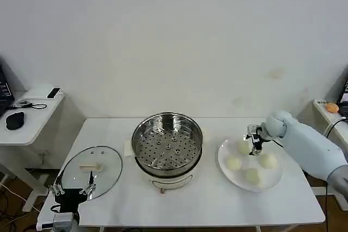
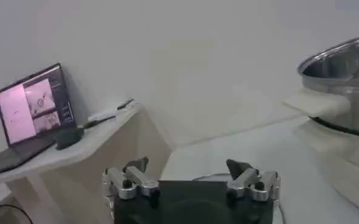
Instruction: Take steamed baozi put them in steamer then cover it.
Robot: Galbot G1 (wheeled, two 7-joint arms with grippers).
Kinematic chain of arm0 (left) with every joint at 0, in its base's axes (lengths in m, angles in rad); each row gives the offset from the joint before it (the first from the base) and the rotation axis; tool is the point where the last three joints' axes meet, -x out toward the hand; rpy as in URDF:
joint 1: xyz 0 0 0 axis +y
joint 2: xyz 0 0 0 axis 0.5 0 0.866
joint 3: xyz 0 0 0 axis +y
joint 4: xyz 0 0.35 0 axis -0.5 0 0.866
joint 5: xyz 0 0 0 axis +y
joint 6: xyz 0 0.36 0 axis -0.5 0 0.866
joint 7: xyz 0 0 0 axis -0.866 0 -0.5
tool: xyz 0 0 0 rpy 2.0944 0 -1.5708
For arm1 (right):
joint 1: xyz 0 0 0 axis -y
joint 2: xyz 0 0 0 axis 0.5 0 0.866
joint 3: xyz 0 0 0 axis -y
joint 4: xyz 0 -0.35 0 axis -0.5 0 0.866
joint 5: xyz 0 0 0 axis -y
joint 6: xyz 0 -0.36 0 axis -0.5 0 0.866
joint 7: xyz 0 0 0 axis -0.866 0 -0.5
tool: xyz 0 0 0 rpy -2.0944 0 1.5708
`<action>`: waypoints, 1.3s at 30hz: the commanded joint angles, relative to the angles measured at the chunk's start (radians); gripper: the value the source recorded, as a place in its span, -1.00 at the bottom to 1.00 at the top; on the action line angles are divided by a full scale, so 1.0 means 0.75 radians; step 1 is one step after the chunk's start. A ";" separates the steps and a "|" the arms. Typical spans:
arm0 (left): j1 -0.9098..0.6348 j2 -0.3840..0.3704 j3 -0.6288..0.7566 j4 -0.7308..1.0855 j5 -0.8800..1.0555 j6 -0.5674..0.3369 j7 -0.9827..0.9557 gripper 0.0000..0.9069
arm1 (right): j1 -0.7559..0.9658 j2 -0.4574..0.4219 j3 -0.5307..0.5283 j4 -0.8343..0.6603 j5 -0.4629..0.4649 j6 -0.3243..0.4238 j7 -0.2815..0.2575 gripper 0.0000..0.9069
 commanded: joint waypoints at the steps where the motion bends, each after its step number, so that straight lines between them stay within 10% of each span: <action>1: 0.000 0.000 -0.001 -0.002 -0.001 0.001 -0.001 1.00 | 0.010 0.022 -0.008 -0.031 -0.008 0.000 0.002 0.49; 26: 0.009 0.015 -0.006 -0.018 -0.026 0.002 -0.001 1.00 | 0.482 -0.202 -0.237 0.335 0.311 -0.021 -0.078 0.49; 39: 0.023 0.016 -0.038 -0.037 -0.060 0.006 -0.004 1.00 | 0.840 0.046 -0.527 0.420 0.572 -0.004 -0.081 0.49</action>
